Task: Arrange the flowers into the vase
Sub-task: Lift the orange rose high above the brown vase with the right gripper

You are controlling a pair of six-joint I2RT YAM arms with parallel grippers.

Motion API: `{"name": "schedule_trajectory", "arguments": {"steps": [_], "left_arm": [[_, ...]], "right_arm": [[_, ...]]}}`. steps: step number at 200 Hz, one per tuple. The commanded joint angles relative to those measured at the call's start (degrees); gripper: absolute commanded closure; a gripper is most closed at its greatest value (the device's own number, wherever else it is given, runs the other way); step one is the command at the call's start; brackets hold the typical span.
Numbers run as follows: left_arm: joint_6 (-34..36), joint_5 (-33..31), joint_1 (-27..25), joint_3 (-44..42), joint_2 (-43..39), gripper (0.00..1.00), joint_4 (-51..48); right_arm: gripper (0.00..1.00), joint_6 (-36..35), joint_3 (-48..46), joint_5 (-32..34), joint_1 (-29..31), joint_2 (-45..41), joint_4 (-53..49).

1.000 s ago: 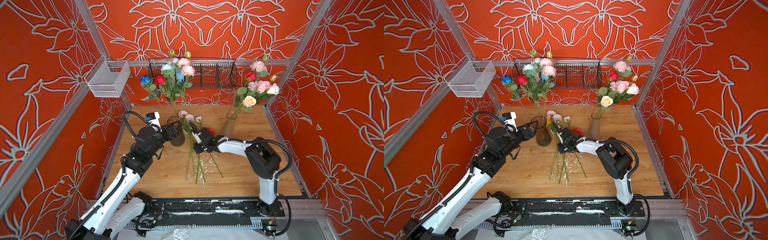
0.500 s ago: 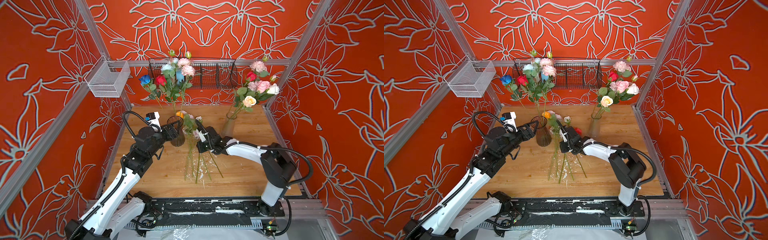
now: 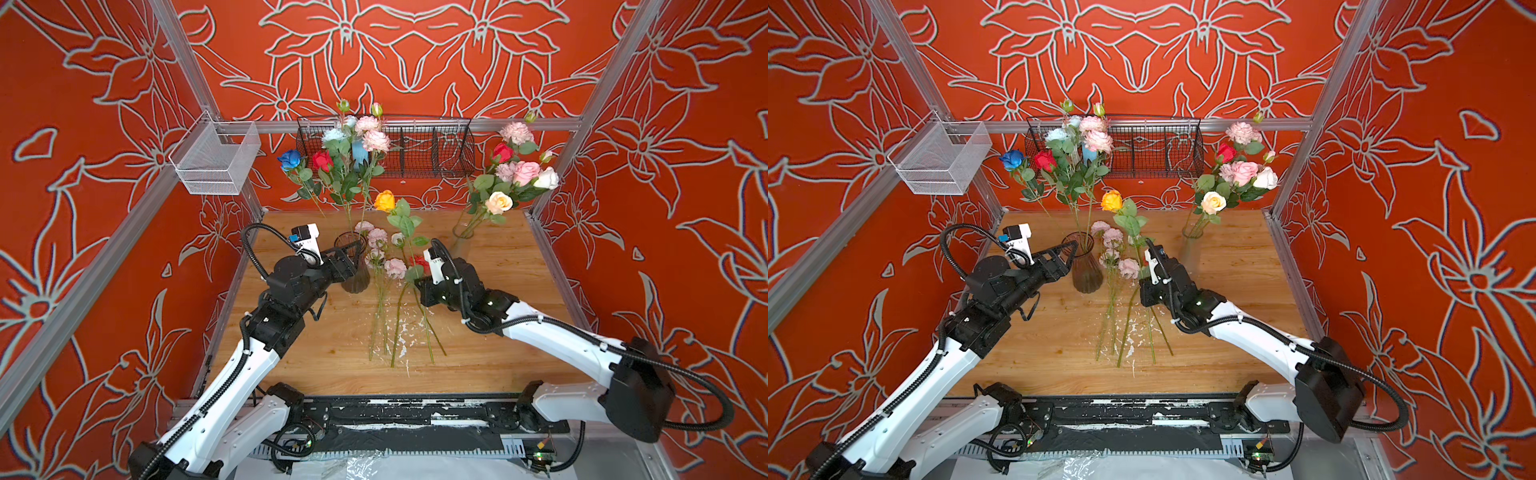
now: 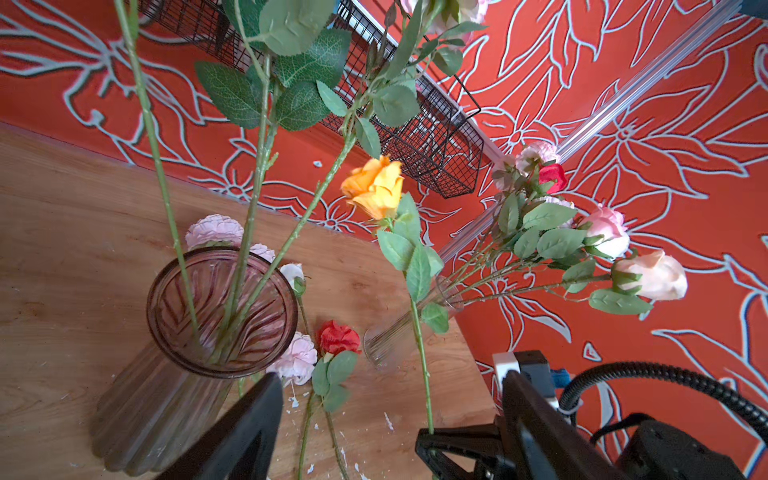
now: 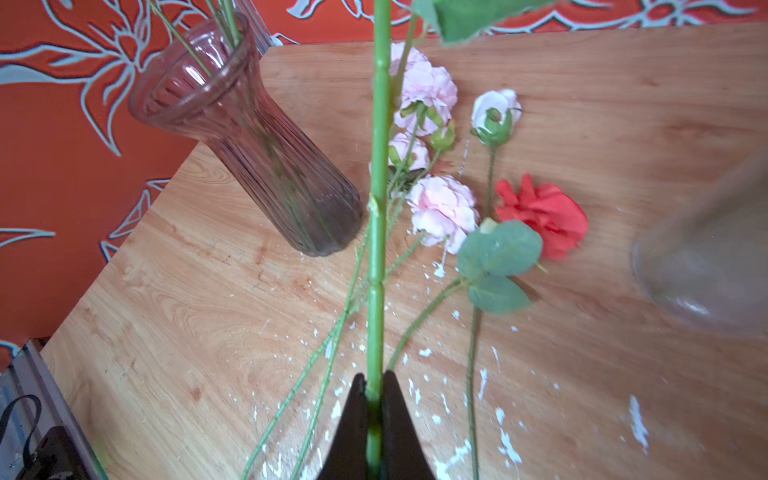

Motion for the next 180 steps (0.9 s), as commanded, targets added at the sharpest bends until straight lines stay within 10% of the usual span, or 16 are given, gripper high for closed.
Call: {"name": "schedule_trajectory", "arguments": {"steps": [1,109,180], "left_arm": [[0.73,-0.05,-0.21,-0.55,-1.0,0.17,1.71],[2.49,-5.49,-0.12,-0.99,-4.01,0.15,0.58],[4.37,-21.92,1.77,-3.33,-10.64,0.12,-0.59]], "right_arm": [[0.99,1.8,-1.98,1.69,0.45,-2.33,1.39],[0.99,-0.15,-6.25,4.15,1.26,-9.82,12.59],[0.99,-10.29,5.12,2.69,1.36,-1.6,32.79]]}}
